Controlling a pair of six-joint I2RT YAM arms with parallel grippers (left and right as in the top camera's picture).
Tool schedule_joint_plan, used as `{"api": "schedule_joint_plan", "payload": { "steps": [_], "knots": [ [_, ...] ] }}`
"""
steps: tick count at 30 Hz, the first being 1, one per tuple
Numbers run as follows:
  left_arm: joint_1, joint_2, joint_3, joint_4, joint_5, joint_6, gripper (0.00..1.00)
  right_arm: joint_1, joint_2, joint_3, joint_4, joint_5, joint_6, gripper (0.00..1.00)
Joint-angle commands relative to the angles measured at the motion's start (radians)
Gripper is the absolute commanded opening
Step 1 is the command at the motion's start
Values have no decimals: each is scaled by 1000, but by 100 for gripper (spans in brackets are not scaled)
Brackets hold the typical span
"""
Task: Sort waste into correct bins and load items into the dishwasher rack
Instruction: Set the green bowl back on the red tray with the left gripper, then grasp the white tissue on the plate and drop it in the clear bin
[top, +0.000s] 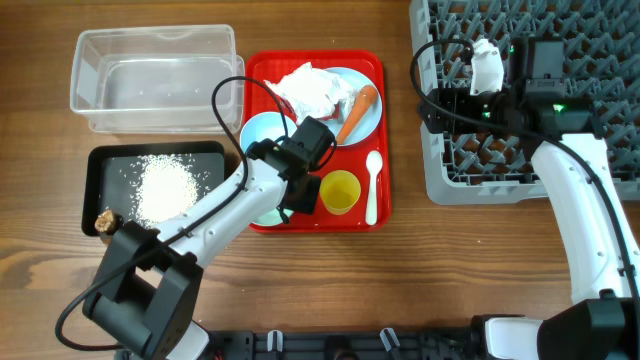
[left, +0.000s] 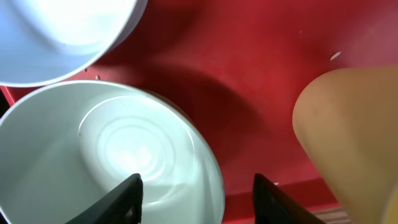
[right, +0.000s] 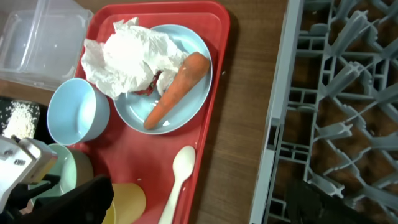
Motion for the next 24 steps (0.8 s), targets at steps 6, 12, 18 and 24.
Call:
{"api": "schedule_joint_plan", "payload": {
  "steps": [6, 12, 18, 24],
  "knots": [
    [47, 4, 486, -72, -15, 57, 83, -19, -8, 11, 55, 6, 23, 89],
    [226, 144, 515, 174, 89, 195, 93, -171, -48, 11, 79, -78, 90, 91],
    [209, 388, 515, 353, 101, 254, 96, -174, -48, 11, 35, -74, 68, 91],
    [179, 492, 515, 356, 101, 277, 94, -174, -46, 11, 31, -74, 56, 91]
  ]
}}
